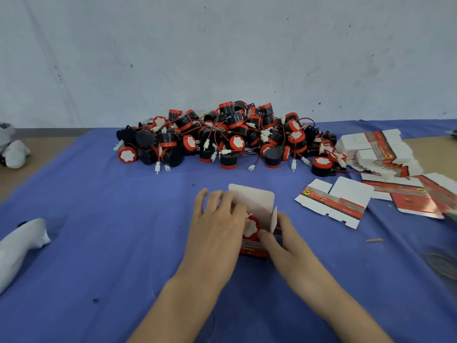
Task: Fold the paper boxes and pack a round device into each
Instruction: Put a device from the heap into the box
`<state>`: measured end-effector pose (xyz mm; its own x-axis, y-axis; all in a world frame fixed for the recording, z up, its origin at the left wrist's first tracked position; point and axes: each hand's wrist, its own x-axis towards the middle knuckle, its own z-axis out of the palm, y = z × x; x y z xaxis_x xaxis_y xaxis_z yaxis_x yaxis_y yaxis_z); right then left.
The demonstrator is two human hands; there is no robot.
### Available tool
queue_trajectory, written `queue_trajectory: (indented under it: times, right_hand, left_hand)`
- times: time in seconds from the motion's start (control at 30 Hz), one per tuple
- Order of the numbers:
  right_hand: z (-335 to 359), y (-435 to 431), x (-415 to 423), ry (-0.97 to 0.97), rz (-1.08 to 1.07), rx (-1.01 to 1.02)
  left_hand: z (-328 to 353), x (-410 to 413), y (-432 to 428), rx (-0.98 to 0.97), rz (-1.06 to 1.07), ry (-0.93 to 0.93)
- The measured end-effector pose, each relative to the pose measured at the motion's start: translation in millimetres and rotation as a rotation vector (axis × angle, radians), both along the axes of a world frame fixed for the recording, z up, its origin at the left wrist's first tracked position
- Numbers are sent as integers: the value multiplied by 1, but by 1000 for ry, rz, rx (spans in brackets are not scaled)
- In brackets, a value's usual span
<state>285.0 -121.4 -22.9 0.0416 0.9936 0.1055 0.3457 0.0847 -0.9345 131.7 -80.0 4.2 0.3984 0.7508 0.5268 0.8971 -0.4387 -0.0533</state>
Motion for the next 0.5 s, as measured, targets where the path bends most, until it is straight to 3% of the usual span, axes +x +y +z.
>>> queue_trajectory:
  times: [0.27,0.5]
  right_hand:
    - [-6,16,-21,15,-185,-5]
    - [-6,13,-25,-72,-200,0]
  left_hand:
    - [-6,-20,1,99,-63,-122]
    - [-6,-26,3,-62,-30,-194]
